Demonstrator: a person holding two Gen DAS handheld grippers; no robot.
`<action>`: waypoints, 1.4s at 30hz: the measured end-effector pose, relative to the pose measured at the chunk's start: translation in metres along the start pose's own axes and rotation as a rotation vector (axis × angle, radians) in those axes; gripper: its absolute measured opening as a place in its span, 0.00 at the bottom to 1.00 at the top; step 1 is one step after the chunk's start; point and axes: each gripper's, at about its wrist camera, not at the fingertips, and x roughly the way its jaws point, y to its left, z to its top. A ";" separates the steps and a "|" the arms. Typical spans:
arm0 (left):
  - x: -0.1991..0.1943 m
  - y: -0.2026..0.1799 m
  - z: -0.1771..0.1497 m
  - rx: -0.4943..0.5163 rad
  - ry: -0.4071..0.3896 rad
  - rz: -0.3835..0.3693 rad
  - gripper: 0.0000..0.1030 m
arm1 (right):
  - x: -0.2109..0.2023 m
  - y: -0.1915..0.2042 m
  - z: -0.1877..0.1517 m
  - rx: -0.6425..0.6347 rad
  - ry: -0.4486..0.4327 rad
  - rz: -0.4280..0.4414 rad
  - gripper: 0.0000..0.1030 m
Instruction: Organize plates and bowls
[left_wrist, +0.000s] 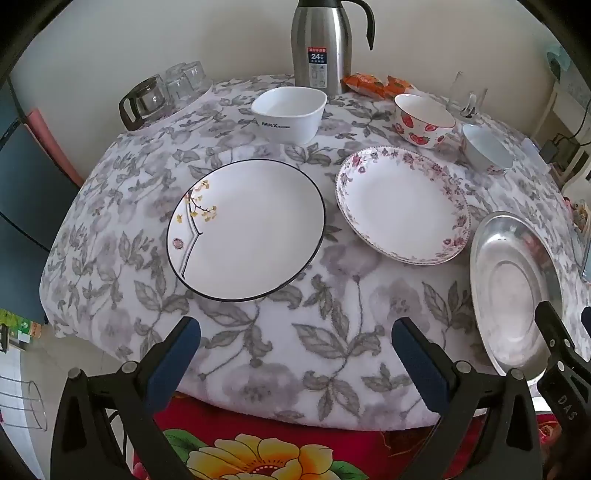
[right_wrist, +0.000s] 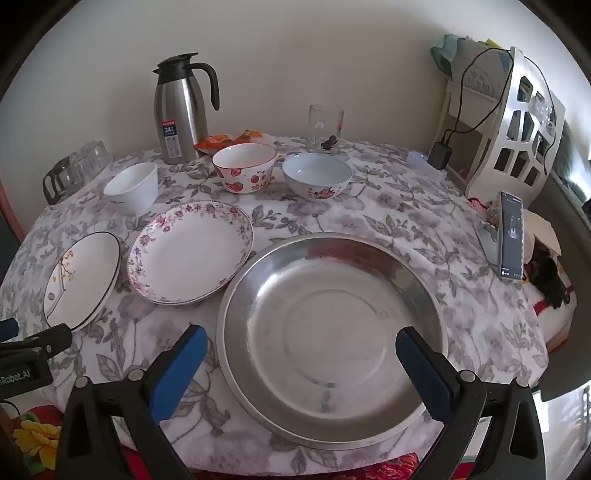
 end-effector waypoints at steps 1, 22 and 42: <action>0.000 0.000 0.000 -0.001 -0.001 -0.003 1.00 | 0.000 0.000 0.000 0.000 0.001 0.000 1.00; 0.006 0.002 -0.002 -0.022 0.026 -0.010 1.00 | 0.003 0.002 0.000 -0.016 0.011 0.009 1.00; 0.009 0.004 -0.002 -0.025 0.034 -0.012 1.00 | 0.004 0.004 -0.001 -0.018 0.015 0.014 1.00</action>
